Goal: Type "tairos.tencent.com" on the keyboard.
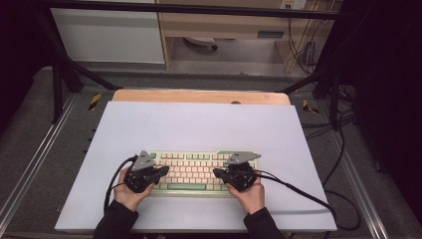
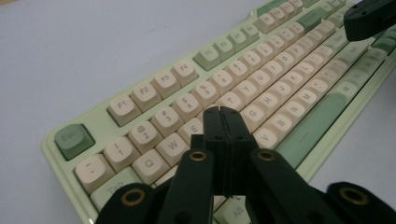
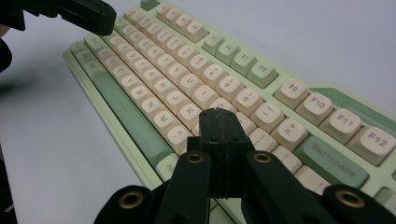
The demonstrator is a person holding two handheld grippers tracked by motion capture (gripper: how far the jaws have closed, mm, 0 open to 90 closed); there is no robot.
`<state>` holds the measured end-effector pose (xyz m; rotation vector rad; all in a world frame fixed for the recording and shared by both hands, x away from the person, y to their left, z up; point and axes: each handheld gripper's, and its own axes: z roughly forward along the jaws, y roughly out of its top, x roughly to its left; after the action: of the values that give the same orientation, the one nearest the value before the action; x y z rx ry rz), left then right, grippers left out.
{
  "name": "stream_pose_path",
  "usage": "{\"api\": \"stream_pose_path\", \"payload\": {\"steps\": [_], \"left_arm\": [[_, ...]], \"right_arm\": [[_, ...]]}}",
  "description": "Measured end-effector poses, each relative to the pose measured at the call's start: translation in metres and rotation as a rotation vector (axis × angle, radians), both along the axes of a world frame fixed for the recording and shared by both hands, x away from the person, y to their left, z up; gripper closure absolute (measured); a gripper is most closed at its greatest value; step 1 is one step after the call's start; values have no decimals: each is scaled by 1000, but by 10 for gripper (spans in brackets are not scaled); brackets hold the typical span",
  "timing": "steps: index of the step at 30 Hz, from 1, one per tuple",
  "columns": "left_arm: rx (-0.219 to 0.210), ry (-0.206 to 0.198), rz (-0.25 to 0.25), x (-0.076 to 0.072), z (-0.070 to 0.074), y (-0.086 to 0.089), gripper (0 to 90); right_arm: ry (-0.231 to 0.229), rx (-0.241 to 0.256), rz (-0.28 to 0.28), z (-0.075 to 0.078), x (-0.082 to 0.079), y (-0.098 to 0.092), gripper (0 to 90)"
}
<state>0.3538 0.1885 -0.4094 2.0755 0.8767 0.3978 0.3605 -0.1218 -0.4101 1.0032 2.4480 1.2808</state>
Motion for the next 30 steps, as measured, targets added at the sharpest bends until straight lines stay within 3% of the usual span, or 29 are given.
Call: {"api": "stream_pose_path", "payload": {"steps": [16, 30], "left_arm": [[31, 23, -9, 17, -8, -33, 898], [52, 31, -6, 23, -17, -40, 898]], "right_arm": [[-2, 1, -11, -3, -2, -11, 900], [-5, 4, -8, -3, -2, -12, 900]]}}
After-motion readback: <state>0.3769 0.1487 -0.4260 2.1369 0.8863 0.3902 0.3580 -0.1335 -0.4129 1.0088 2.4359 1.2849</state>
